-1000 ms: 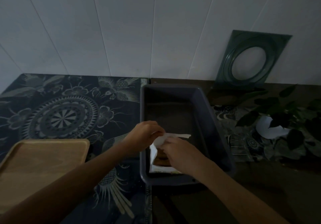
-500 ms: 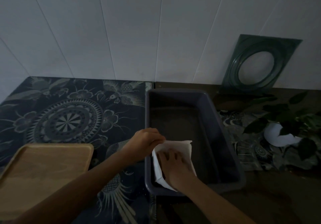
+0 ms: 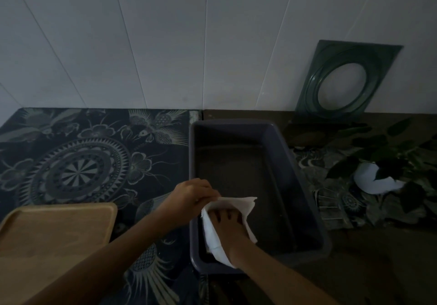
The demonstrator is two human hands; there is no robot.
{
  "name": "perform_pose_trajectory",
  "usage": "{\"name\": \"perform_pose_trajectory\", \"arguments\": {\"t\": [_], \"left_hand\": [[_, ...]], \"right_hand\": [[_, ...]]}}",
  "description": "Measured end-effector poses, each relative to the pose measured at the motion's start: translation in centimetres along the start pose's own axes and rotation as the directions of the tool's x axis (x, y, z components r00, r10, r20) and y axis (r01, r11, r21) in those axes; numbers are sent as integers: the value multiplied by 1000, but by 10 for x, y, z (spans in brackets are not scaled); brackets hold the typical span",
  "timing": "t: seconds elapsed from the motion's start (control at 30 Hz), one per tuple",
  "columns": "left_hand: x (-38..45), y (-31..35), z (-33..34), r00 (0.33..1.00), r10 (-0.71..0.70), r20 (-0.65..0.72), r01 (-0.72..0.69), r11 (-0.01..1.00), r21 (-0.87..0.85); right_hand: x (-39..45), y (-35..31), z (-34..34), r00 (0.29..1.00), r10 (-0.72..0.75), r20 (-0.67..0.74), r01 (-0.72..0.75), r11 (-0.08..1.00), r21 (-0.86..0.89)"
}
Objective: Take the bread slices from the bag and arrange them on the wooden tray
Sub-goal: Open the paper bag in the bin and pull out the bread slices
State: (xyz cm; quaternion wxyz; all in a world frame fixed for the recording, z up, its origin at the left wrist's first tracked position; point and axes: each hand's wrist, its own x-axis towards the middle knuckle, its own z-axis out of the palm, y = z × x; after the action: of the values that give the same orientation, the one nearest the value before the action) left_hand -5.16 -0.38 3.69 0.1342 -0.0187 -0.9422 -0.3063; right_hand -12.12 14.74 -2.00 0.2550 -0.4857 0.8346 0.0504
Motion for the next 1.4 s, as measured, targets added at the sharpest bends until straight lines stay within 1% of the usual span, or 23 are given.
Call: {"name": "perform_pose_trajectory", "arguments": {"t": [0.03, 0.1, 0.17, 0.33, 0.4, 0.57, 0.67, 0.9, 1.07, 1.27, 1.4], "left_hand": [[0, -1, 0, 1000, 9, -3, -9, 1000, 1], [-1, -2, 2, 1000, 18, -20, -18, 1000, 6], [-3, -3, 4, 999, 22, -34, -22, 1000, 5], [-4, -2, 5, 998, 16, -53, -16, 1000, -15], [-4, -2, 6, 998, 14, -62, -15, 1000, -13], [-2, -1, 8, 999, 7, -52, -9, 1000, -26], [-2, -1, 7, 998, -3, -62, 0, 999, -41], [0, -2, 7, 997, -8, -70, 6, 999, -34], [2, -3, 5, 997, -9, -80, 7, 1000, -27], [10, -2, 4, 998, -3, -66, 0, 999, -37], [13, -3, 2, 999, 0, -34, -1, 999, -40]], "right_hand": [[-1, 1, 1, 1000, 10, -11, -10, 1000, 23], [1, 5, 3, 1000, -12, -9, 11, 996, -88], [2, 6, 5, 999, 12, 48, -5, 990, -138], [7, 6, 4, 999, 13, 49, -7, 993, -115], [8, 6, 2, 998, 19, 58, -14, 997, -80], [10, 7, 6, 999, 42, 28, -41, 999, -30], [12, 11, 12, 1000, 21, 10, -21, 998, -51], [2, 10, 5, 998, 58, -27, -60, 997, -57], [-7, 9, -19, 996, 88, 19, -86, 993, -86], [-27, 8, -38, 996, 77, -35, -83, 973, -217], [-43, 5, -54, 997, 47, -67, -58, 982, -180]]}}
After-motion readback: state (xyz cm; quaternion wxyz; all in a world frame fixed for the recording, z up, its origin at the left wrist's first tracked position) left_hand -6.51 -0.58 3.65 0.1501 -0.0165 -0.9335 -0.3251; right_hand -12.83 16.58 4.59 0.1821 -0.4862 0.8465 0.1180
